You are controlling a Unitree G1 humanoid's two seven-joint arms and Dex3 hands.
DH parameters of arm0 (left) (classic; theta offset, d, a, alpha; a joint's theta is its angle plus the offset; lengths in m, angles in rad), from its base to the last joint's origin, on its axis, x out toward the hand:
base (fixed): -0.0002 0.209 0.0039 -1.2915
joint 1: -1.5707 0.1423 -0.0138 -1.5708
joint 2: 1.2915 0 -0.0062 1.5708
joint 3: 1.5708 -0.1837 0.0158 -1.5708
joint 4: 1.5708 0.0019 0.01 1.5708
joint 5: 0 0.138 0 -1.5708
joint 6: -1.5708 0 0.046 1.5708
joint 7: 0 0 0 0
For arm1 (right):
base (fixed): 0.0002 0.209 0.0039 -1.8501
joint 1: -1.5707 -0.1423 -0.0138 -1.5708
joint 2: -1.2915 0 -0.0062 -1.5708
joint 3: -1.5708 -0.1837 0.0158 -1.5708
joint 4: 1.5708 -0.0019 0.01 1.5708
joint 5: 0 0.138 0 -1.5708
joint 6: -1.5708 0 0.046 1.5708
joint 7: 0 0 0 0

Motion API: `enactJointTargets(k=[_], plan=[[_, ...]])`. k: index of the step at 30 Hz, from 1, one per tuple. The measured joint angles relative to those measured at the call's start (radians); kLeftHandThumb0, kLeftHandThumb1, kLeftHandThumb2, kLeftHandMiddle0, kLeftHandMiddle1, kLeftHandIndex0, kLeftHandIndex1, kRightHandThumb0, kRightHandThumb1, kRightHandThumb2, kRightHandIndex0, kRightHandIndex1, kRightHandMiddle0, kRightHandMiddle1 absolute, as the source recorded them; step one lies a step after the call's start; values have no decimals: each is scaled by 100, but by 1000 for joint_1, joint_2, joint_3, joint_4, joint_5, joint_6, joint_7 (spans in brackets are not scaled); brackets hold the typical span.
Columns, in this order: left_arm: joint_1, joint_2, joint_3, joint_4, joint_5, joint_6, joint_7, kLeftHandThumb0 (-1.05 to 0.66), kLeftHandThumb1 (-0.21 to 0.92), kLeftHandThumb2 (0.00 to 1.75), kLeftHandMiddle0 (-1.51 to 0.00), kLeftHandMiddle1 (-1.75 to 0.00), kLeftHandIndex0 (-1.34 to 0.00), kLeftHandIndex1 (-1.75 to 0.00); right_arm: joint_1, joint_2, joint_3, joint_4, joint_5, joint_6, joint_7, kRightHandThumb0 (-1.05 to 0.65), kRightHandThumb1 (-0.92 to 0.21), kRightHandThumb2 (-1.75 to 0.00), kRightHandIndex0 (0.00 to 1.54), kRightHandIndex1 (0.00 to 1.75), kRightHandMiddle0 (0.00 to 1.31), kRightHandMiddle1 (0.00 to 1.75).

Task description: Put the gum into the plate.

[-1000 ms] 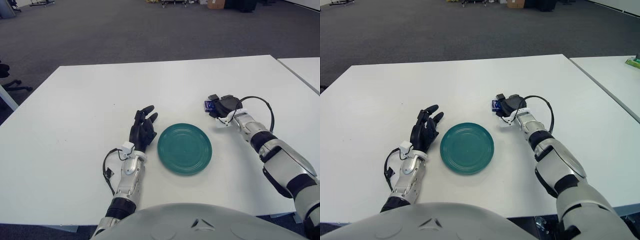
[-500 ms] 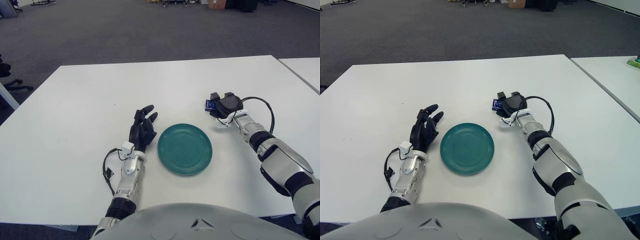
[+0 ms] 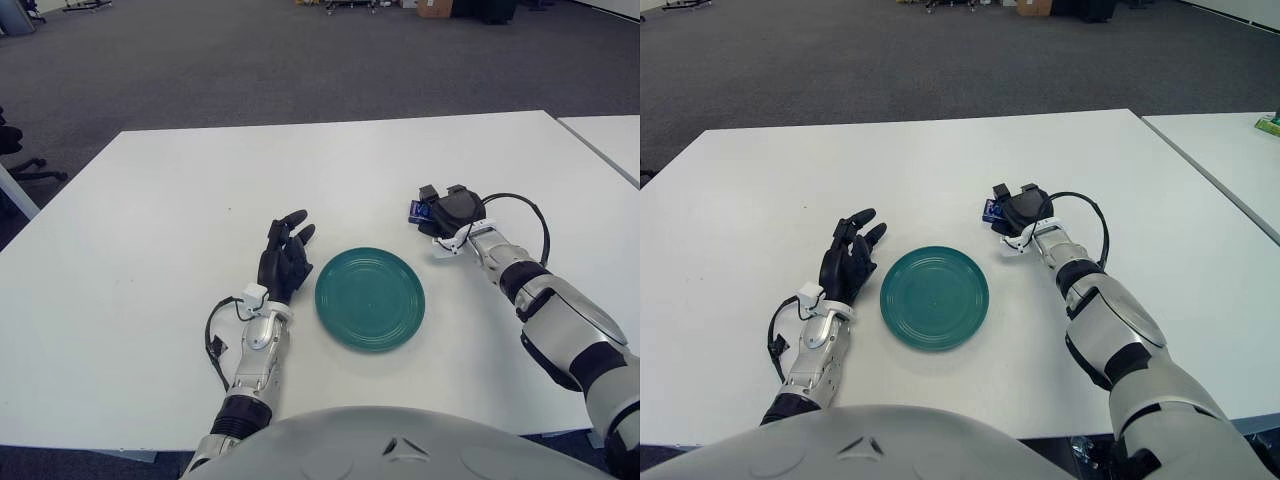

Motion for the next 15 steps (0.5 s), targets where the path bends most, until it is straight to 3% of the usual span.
enactJointTargets(k=[10, 15], plan=[[0, 0, 7, 0, -5, 0, -4, -90, 92, 81, -38, -63, -19, -109, 1, -11, -16, 1, 14, -15, -21, -45, -92, -79, 85, 175, 59, 175], [0, 0, 13, -3, -11, 0, -12, -91, 92, 82, -38, -62, -18, -108, -15, -22, -41, 2, 32, -61, -7, -46, -92, -77, 93, 175, 62, 175]])
